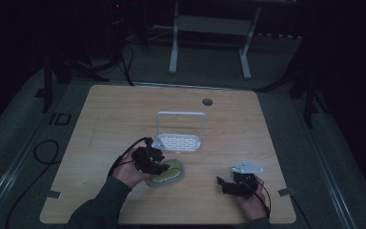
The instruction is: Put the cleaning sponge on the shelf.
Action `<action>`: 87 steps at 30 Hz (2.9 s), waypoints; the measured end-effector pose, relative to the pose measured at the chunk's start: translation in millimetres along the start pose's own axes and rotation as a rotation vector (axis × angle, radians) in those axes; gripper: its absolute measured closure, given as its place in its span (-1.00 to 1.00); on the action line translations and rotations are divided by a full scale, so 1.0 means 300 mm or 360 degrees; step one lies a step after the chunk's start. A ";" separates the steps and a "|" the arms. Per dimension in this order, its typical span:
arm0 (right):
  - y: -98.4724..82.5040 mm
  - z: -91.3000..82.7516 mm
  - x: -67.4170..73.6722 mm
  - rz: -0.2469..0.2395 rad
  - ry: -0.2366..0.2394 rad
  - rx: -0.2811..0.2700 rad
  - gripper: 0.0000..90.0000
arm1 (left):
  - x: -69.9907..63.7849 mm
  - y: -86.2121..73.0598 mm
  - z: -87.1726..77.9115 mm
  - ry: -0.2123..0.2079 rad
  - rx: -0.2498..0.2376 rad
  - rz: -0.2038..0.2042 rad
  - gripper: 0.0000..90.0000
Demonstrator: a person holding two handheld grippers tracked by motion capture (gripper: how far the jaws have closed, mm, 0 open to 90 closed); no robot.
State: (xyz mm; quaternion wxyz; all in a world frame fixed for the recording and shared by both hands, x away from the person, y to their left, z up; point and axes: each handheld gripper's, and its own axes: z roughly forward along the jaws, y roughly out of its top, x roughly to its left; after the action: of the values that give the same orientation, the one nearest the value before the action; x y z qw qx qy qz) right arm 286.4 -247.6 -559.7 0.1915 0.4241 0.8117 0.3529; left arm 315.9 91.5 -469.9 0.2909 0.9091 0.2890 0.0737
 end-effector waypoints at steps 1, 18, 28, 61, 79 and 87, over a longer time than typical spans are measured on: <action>0.000 0.000 0.000 0.0000 0.0000 0.0000 -0.47 | 0.000 0.003 0.000 0.0001 0.0004 0.0009 0.26; 0.000 0.000 0.000 0.0004 0.0000 0.0002 -0.47 | 0.014 0.051 0.011 -0.0025 0.0113 0.0060 0.17; 0.000 0.000 0.000 0.0004 0.0000 0.0002 -0.47 | 0.023 0.073 0.021 -0.0042 0.0213 0.0089 0.17; 0.000 0.000 0.001 0.0004 0.0000 0.0002 -0.47 | 0.026 0.134 0.082 -0.0106 0.0533 0.0190 0.26; 0.000 -0.001 0.001 0.0006 0.0001 0.0004 -0.47 | 0.016 0.169 0.110 -0.0134 0.0690 0.0272 0.39; 0.000 0.000 0.001 0.0006 0.0001 0.0004 -0.47 | 0.011 0.182 0.125 -0.0159 0.0772 0.0307 0.40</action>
State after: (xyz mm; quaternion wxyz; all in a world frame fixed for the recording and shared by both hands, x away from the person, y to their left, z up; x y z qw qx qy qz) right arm 286.2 -247.4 -559.6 0.1901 0.4258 0.8114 0.3524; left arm 356.3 38.9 -469.4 0.0699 0.9781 0.1956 -0.0152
